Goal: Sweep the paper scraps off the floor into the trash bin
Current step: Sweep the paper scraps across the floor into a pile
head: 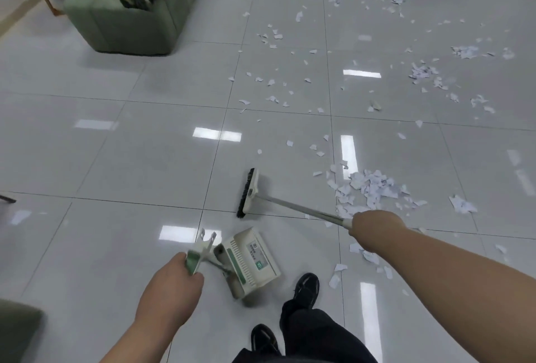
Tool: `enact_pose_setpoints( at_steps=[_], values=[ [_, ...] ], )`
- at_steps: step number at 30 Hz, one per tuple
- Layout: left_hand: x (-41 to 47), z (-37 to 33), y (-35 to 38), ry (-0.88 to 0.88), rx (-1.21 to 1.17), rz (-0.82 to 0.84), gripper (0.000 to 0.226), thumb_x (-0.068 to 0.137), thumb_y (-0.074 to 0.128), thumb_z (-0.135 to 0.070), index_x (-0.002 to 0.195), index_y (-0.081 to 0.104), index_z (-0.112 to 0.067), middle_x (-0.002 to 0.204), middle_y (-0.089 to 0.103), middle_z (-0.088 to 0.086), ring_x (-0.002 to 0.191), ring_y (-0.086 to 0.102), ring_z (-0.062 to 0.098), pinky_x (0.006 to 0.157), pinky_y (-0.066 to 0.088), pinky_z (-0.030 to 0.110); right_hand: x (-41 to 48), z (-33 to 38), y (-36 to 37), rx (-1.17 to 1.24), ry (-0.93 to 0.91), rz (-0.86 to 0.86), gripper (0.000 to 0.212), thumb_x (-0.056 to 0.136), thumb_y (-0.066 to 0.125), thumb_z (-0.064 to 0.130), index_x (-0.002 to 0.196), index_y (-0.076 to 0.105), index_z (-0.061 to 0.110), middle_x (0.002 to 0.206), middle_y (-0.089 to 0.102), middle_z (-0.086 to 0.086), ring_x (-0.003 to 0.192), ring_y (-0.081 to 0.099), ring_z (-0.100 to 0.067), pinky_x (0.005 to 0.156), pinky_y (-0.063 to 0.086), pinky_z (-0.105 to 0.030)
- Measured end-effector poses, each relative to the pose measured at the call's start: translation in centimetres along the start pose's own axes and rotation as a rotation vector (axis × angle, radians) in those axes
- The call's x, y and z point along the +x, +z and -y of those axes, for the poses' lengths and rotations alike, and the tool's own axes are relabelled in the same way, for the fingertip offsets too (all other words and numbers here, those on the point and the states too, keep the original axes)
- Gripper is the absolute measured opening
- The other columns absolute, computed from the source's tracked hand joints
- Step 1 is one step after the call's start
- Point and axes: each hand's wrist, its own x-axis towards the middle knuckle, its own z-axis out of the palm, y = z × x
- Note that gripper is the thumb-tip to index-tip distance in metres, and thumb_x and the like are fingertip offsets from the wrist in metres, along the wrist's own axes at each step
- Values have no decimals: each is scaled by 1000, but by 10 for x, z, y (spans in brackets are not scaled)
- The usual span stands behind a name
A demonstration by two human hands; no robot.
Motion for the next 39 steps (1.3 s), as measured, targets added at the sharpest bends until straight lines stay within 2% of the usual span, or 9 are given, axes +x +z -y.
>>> enact_pose_setpoints(
  at_steps=[7,11,13,15,17,20,25,28,39],
  values=[
    [24,-54,7,-35,57,24,7,88,49,-14,82,53,-14,73,63,5,64,57,23,55,39,31,38,-41,6,96,39,118,29,98,40,21,121,59,21,103,61,2,91,59,-19,72,44,-28],
    [40,-96,14,-17,82,51,9,90,50,-14,81,53,-15,73,62,4,64,56,21,55,39,31,51,-116,25,18,100,63,19,95,46,21,110,58,24,88,54,6,85,58,-18,73,44,-28],
    [47,-118,19,7,106,68,9,91,51,-14,82,52,-17,76,62,2,67,57,18,56,39,31,50,-153,28,16,161,78,17,97,45,23,109,57,24,94,58,5,91,63,-17,73,44,-27],
    [53,-140,24,34,127,84,9,91,51,-15,83,52,-17,78,62,1,70,58,18,58,41,32,48,-183,26,56,228,152,29,100,41,25,126,55,24,110,62,2,96,61,-17,77,45,-27],
    [60,-163,30,71,152,95,8,91,51,-15,84,52,-18,78,63,1,71,59,19,59,42,32,44,-207,19,110,303,209,35,102,37,26,135,49,24,109,60,2,93,57,-19,79,44,-28],
    [70,-198,41,139,188,110,6,91,50,-16,86,52,-17,79,62,3,72,60,22,59,41,33,39,-237,10,189,426,199,17,98,38,22,104,55,23,89,56,5,84,58,-16,75,42,-27],
    [81,-251,57,255,261,115,5,91,48,-15,92,52,-18,80,64,3,72,61,22,59,44,31,37,-272,4,347,492,146,25,88,42,33,86,61,17,89,61,1,81,58,-22,81,43,-34],
    [84,-278,59,306,273,103,4,91,49,-14,93,52,-17,79,63,4,71,61,23,58,44,31,24,-287,8,338,481,46,13,99,44,24,92,54,19,87,55,4,77,57,-19,71,42,-30],
    [95,-299,23,266,181,19,5,91,52,-13,86,53,-13,75,63,8,61,56,25,53,39,29,49,-239,-13,379,257,-101,16,103,44,38,96,42,24,77,51,7,68,53,-15,59,41,-29]
  ],
)
